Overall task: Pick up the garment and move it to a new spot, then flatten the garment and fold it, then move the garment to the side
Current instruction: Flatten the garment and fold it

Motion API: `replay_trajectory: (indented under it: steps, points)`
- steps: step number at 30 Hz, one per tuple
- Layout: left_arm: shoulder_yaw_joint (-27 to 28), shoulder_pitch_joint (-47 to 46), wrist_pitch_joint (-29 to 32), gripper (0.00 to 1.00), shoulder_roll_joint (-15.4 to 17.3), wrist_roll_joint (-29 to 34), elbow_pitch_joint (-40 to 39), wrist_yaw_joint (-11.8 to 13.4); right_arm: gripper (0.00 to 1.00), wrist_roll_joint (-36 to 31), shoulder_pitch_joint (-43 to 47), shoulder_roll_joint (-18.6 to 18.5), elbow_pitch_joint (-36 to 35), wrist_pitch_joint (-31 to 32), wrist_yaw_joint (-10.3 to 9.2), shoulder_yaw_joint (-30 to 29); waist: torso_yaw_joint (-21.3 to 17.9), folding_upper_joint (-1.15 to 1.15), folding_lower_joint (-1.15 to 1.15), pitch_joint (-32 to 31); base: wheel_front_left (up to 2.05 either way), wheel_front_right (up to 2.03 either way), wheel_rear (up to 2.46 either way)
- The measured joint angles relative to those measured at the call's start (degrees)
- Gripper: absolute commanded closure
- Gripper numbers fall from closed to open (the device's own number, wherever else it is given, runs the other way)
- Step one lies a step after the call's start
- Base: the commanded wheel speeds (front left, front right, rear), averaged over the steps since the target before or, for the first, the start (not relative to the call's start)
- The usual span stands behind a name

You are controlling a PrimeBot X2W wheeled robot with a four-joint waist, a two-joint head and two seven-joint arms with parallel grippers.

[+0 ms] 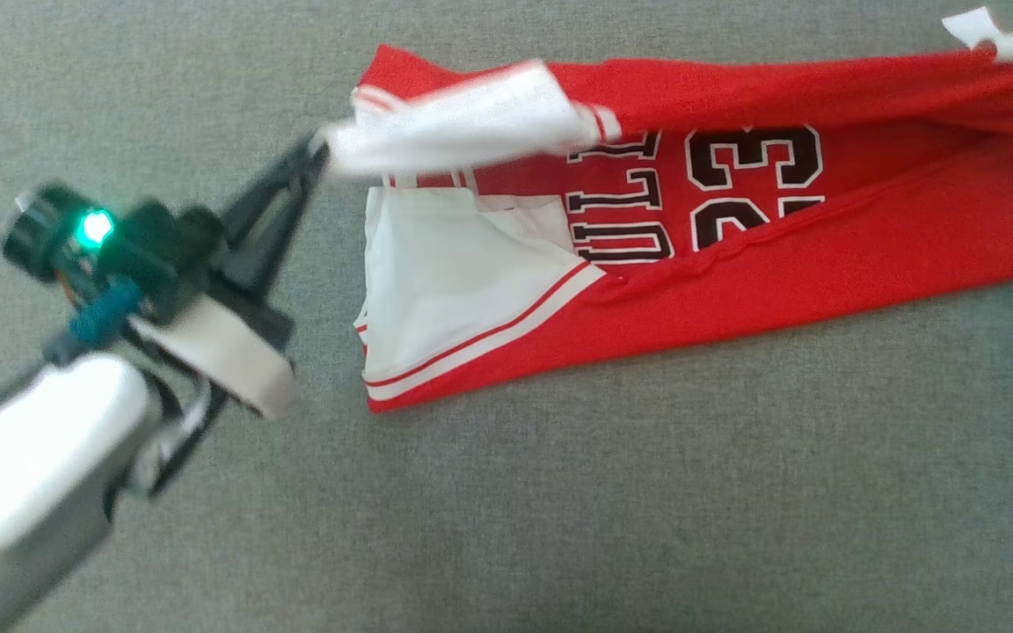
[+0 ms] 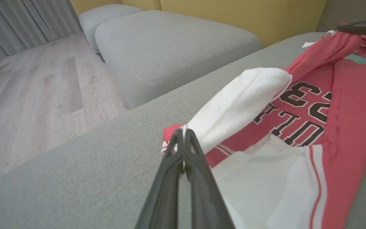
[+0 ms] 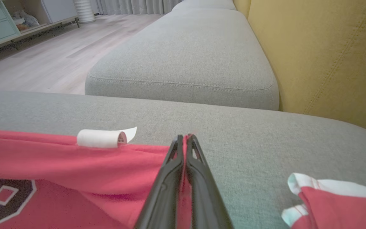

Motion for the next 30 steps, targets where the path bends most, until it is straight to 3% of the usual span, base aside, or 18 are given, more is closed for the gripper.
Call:
replay_trajectory:
  steps: [1,4,5,6,8,11,12,13,18,22,26,30]
  points:
    - [-0.2,1.1,-0.3,1.00,0.0,0.0,-0.8,0.8,0.98,-0.6,0.6,0.0,0.0,0.0,0.00,-0.4,0.0,0.00,0.00,-0.1,0.00,0.00,0.00]
    - [-1.0,4.3,-1.5,1.00,-0.1,-0.3,-2.4,2.5,0.80,-2.1,2.2,0.4,0.2,-0.1,0.00,-2.0,0.1,0.00,0.00,-0.1,0.00,0.00,0.00]
    - [-1.2,5.3,-1.9,1.00,-0.2,-0.6,-2.6,3.0,0.66,-2.7,2.6,0.6,0.5,-0.3,0.00,-2.6,0.2,0.00,0.00,-0.1,0.00,0.00,0.00]
    - [-1.3,6.2,-2.4,1.00,-0.3,-0.9,-2.6,3.3,0.66,-3.3,3.0,0.9,0.5,-0.5,0.00,-3.1,0.3,0.00,0.01,-0.2,0.00,0.00,0.00]
    - [-1.7,7.6,-3.2,1.00,-0.9,-1.1,-2.6,3.6,0.00,-4.4,3.8,1.8,1.2,-0.5,0.00,-5.0,0.5,0.00,0.01,-0.3,0.00,0.00,0.00]
    - [-2.0,8.9,-4.8,0.98,-2.6,-1.6,-1.7,3.8,0.00,-5.7,5.7,2.8,1.9,-1.0,0.00,-9.3,1.0,0.00,0.01,-0.8,0.00,0.00,0.00]
    - [-2.2,9.2,-5.4,0.60,-3.4,-1.8,-1.1,4.1,0.00,-6.2,6.6,3.0,2.0,-1.1,0.00,-10.6,1.1,0.00,0.01,-1.0,0.00,0.00,0.00]
    - [-2.1,9.7,-6.2,0.00,-4.2,-1.9,-0.3,4.3,0.00,-6.8,7.7,3.3,1.9,-1.1,0.00,-12.0,1.2,0.00,0.01,-1.2,0.00,0.00,0.00]
    - [-1.7,11.9,-10.7,0.00,-7.9,-2.1,2.9,6.0,0.00,-9.8,13.7,5.7,0.6,-1.1,0.00,-18.9,1.5,0.00,0.01,-2.4,0.00,0.00,0.00]
    - [1.2,15.3,-13.8,0.00,-12.3,-0.8,6.0,10.7,0.00,-13.2,19.7,10.0,-2.7,-1.1,0.00,-26.9,1.6,0.00,0.00,-4.0,0.00,0.00,0.00]
    - [8.3,20.2,-14.2,0.00,-18.1,6.9,6.3,16.1,0.00,-15.1,24.9,14.8,-5.3,-1.1,0.00,-31.9,2.1,0.00,0.00,-5.8,0.00,0.00,0.00]
    - [14.0,26.5,-14.4,0.00,-23.6,16.3,5.0,17.9,0.00,-17.3,27.3,17.7,-6.9,-0.2,0.00,-36.2,3.5,0.00,0.00,-7.3,0.00,0.00,0.00]
